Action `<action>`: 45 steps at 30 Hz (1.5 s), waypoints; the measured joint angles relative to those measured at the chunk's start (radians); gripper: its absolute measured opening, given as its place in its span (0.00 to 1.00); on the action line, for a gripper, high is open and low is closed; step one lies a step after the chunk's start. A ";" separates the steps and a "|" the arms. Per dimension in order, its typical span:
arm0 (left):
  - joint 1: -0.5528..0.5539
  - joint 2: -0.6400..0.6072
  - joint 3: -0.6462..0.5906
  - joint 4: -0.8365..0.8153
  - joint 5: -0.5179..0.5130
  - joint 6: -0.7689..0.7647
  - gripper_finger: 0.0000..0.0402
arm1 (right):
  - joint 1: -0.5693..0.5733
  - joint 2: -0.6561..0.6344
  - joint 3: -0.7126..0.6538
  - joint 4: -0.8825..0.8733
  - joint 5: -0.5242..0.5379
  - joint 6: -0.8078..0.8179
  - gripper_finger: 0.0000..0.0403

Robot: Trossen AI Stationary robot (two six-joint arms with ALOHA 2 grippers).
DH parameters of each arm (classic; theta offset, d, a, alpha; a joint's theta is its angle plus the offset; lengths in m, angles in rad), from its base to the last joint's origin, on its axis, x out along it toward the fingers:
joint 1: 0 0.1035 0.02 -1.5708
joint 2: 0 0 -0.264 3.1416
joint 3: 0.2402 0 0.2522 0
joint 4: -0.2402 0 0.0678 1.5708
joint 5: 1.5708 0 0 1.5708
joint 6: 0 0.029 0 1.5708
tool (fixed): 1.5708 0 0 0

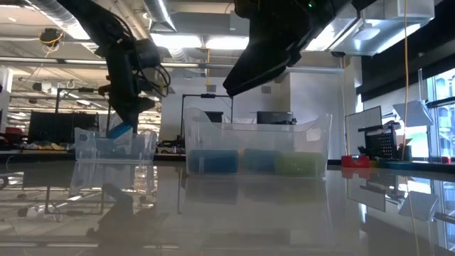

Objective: Sort blocks by size
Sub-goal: Put the blue rectangular block into the top left transparent bin, then put the red arch block into the top right transparent bin

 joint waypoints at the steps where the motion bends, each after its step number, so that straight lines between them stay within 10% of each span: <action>1: 0.005 0.002 0.000 0.000 0.012 0.001 0.39 | 0.000 0.000 0.000 0.000 0.000 0.000 0.59; 17: -0.068 -0.076 0.000 -0.043 0.078 0.004 0.54 | 0.000 0.000 0.000 -0.001 0.000 0.000 0.59; 32: -0.500 -0.432 0.000 -0.065 0.078 -0.035 0.54 | 0.000 -0.003 0.004 -0.004 -0.089 0.028 0.59; 45: -0.856 -0.450 -0.008 -0.144 0.072 -0.199 0.54 | 0.000 -0.081 0.206 -0.475 -0.082 0.062 0.59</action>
